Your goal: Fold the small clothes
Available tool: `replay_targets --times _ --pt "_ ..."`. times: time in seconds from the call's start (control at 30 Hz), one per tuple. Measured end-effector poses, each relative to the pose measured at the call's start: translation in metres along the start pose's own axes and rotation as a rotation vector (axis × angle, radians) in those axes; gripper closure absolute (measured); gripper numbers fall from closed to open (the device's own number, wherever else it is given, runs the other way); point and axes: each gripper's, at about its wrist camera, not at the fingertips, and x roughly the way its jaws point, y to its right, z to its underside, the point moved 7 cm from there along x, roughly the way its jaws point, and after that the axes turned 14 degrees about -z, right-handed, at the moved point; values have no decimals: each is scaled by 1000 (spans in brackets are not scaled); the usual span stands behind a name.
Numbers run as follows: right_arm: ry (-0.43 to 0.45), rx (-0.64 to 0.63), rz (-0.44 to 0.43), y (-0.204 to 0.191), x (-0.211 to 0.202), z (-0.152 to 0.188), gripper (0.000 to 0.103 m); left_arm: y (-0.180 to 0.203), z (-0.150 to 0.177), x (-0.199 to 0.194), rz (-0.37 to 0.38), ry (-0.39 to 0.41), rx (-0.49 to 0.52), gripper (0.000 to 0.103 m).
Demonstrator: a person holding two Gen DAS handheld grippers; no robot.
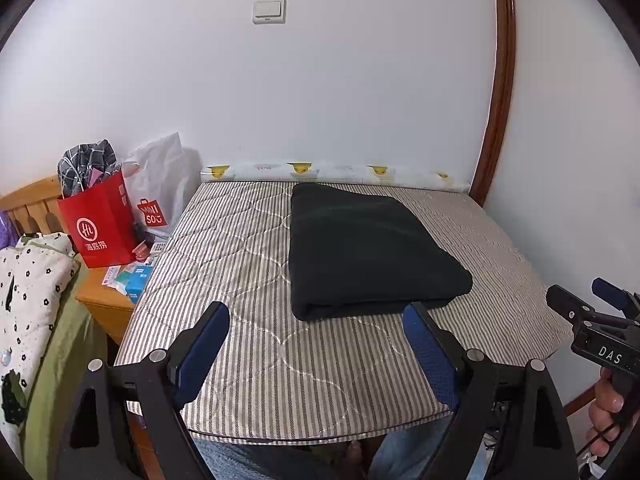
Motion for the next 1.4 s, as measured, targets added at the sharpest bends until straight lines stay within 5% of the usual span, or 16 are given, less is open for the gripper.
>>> replay_targets --times 1.4 --pt "7 -6 -9 3 -4 -1 1 -1 0 -1 -4 -4 1 15"
